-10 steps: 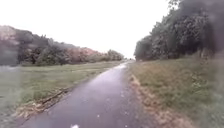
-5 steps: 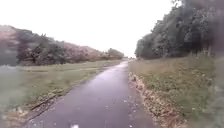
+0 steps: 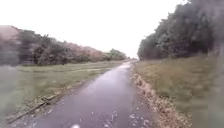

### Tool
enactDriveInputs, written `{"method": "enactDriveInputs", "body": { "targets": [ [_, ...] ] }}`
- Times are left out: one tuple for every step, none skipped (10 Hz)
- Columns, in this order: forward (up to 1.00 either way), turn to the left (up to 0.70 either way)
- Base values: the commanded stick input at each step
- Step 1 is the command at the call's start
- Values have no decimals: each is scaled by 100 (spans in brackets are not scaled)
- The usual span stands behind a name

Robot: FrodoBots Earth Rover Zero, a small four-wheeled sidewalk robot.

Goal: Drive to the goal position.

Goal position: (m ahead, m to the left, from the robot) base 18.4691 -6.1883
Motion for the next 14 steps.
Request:
{"method": "enactDriveInputs", "body": {
  "targets": [
    [100, 0],
    [100, 0],
    [100, -14],
    [100, -25],
    [100, -35],
    [100, -5],
    [100, -2],
    [100, 0],
    [99, 0],
    [98, 0],
    [99, 0],
    [100, 0],
    [100, 0],
    [100, 0]
  ]
}}
